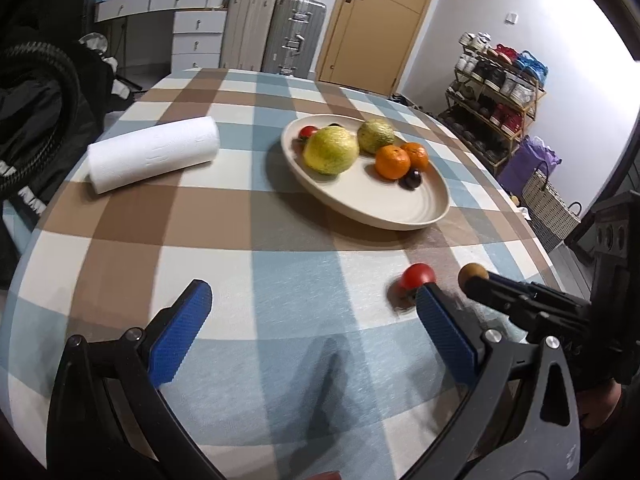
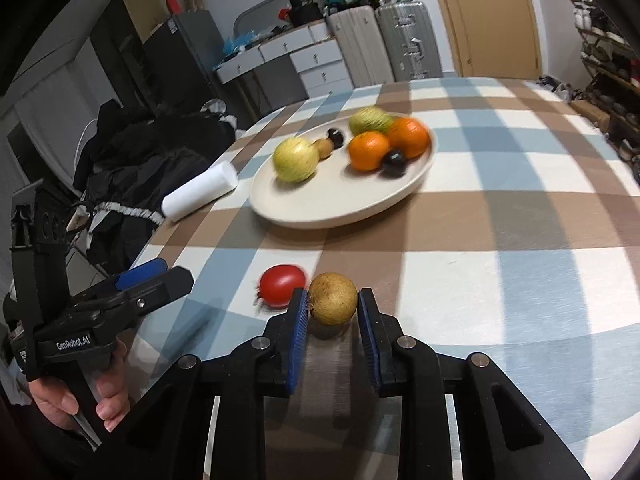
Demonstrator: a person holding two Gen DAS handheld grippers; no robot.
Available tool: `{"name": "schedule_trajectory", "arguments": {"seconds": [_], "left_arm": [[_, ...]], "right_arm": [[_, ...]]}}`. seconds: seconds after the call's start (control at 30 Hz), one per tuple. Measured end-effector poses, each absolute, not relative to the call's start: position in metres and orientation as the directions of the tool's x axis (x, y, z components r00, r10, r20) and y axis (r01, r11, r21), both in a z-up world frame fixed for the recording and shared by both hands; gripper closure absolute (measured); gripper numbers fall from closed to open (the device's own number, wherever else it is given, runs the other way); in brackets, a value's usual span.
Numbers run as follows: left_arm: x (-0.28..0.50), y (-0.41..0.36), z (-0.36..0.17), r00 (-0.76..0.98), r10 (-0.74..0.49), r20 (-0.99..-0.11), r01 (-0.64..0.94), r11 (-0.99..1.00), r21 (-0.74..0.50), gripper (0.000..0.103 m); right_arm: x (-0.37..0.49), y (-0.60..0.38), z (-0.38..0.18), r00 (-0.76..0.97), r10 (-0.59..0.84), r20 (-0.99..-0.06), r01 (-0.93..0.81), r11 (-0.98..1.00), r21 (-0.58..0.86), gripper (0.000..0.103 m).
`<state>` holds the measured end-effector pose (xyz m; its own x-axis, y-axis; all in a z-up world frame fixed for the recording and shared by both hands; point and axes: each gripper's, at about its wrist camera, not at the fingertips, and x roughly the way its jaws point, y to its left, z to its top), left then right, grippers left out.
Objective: Organize fruits
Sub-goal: 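Grasp the brown round fruit with the right tool while the left tool grasps the red tomato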
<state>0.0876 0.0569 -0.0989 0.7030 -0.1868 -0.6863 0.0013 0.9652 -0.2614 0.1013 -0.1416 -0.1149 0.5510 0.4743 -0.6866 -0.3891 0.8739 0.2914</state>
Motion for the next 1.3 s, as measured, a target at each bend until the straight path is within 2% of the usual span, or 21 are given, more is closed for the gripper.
{"name": "schedule_trajectory", "arguments": {"seconds": [0.23, 0.5, 0.57, 0.63, 0.7, 0.77, 0.8, 0.87, 0.9, 0.93, 1.3], "left_arm": [[0.104, 0.017, -0.1, 0.661, -0.261, -0.703, 0.132, 0.963, -0.233, 0.001], [0.126, -0.011, -0.105, 0.631, -0.261, -0.731, 0.188, 0.965, -0.182, 0.004], [0.128, -0.013, -0.105, 0.639, -0.258, -0.725, 0.185, 0.966, -0.18, 0.015], [0.131, -0.015, -0.107, 0.632, -0.265, -0.728, 0.199, 0.964, -0.179, 0.019], [0.134, -0.016, -0.109, 0.618, -0.272, -0.738, 0.211, 0.961, -0.177, 0.03], [0.136, -0.017, -0.113, 0.598, -0.287, -0.749, 0.221, 0.957, -0.19, 0.046], [0.137, -0.017, -0.114, 0.588, -0.299, -0.752, 0.224, 0.953, -0.204, 0.049], [0.139, -0.017, -0.116, 0.573, -0.322, -0.754, 0.228, 0.946, -0.231, 0.064], [0.14, -0.017, -0.116, 0.567, -0.336, -0.752, 0.236, 0.941, -0.243, 0.067], [0.14, -0.018, -0.115, 0.562, -0.353, -0.748, 0.249, 0.935, -0.255, 0.077], [0.147, -0.016, -0.1, 0.568, -0.399, -0.72, 0.28, 0.916, -0.287, 0.077]], "right_arm": [[0.103, -0.17, -0.107, 0.603, 0.448, -0.66, -0.349, 0.892, 0.287, 0.077], [0.105, -0.185, -0.109, 0.609, 0.458, -0.648, -0.341, 0.888, 0.308, 0.077], [0.106, -0.188, -0.109, 0.606, 0.469, -0.643, -0.34, 0.883, 0.324, 0.077], [0.107, -0.19, -0.108, 0.608, 0.472, -0.638, -0.341, 0.881, 0.327, 0.077], [0.108, -0.192, -0.107, 0.609, 0.477, -0.634, -0.344, 0.879, 0.331, 0.077], [0.108, -0.194, -0.106, 0.609, 0.482, -0.63, -0.347, 0.876, 0.335, 0.077], [0.108, -0.194, -0.106, 0.609, 0.485, -0.628, -0.348, 0.875, 0.337, 0.077], [0.109, -0.196, -0.106, 0.607, 0.489, -0.626, -0.351, 0.872, 0.341, 0.077], [0.11, -0.196, -0.106, 0.605, 0.491, -0.626, -0.353, 0.871, 0.342, 0.077], [0.11, -0.197, -0.106, 0.606, 0.491, -0.626, -0.354, 0.871, 0.34, 0.077], [0.125, -0.202, -0.099, 0.61, 0.502, -0.614, -0.355, 0.865, 0.355, 0.077]]}}
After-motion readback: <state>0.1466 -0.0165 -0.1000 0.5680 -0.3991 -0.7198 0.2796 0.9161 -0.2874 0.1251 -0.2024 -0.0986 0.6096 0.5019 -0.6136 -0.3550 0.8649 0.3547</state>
